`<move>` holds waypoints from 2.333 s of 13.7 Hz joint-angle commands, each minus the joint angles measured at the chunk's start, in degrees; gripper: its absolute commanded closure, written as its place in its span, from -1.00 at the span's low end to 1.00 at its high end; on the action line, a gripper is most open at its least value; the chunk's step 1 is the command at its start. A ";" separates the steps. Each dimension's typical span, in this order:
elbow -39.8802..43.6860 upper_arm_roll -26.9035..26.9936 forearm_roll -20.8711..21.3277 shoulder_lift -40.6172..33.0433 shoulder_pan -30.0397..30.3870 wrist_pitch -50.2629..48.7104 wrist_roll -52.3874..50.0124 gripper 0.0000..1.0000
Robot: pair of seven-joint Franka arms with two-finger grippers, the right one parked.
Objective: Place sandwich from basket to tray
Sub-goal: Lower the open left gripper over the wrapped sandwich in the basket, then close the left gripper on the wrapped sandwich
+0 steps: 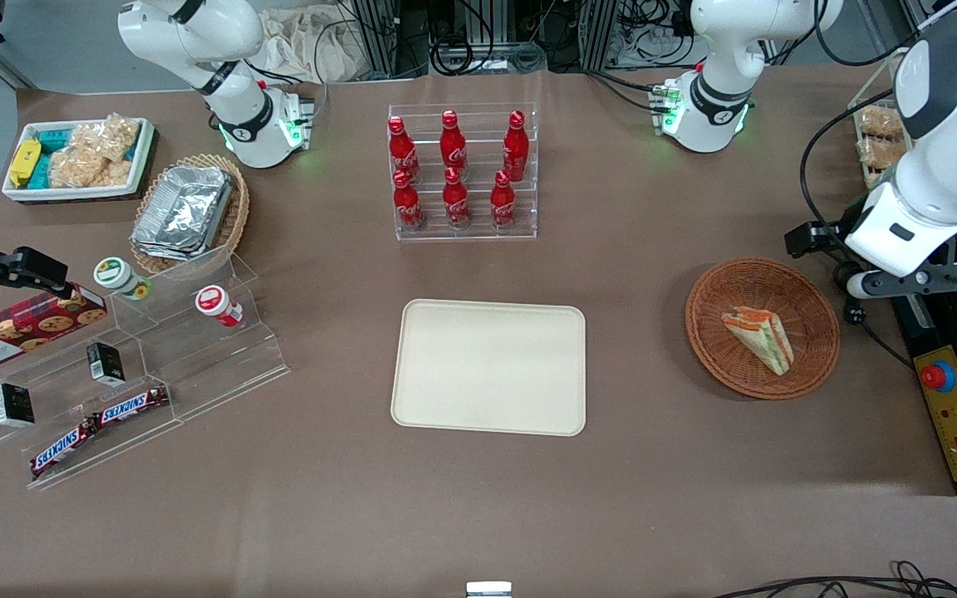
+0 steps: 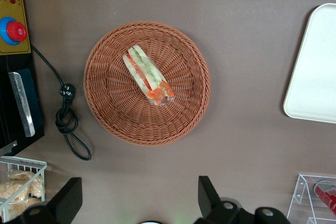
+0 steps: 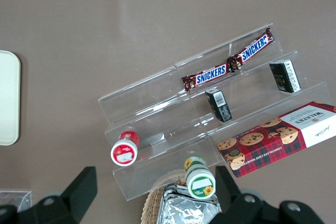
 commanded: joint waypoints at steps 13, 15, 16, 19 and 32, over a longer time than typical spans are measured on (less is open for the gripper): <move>-11.10 0.67 0.77 3.33 6.10 12.78 -25.82 -0.98; -21.29 0.67 0.95 1.57 6.20 26.56 -34.14 -0.98; -24.82 0.58 1.04 1.48 6.02 31.24 -38.80 -0.98; -26.00 0.40 1.04 3.58 5.85 34.18 -42.71 -0.98; -26.79 0.49 0.86 10.17 6.02 43.06 -44.03 -0.98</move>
